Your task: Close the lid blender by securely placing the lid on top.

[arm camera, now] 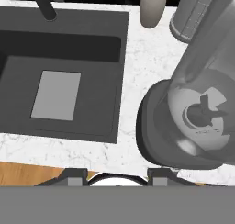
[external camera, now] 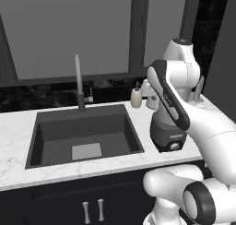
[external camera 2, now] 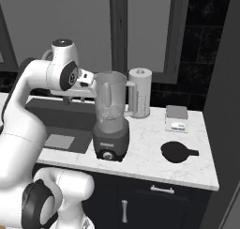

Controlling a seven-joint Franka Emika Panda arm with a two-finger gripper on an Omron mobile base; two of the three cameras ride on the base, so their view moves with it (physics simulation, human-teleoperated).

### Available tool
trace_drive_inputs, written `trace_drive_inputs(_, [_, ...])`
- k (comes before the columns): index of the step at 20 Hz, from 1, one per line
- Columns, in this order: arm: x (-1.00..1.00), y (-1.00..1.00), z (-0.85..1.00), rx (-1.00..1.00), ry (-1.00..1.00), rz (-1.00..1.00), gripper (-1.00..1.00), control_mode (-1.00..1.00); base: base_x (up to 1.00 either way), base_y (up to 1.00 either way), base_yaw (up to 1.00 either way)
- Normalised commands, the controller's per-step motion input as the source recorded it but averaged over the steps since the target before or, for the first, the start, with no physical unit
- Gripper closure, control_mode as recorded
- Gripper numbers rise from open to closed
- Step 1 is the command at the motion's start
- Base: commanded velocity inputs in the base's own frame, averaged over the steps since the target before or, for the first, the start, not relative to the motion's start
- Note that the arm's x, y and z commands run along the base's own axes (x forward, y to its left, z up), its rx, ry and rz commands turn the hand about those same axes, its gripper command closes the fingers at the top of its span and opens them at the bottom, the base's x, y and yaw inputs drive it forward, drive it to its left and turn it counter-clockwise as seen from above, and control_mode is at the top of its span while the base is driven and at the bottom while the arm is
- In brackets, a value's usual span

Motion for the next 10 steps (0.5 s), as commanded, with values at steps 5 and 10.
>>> trace_drive_inputs(5, [-0.12,-0.07,0.00,0.00,0.00,-0.02,-1.00,-1.00,0.00,0.00,0.00])
trace_drive_inputs(10, [-0.34,-0.22,-0.02,0.00,-0.05,-0.08,-1.00,-1.00,0.00,0.00,0.00])
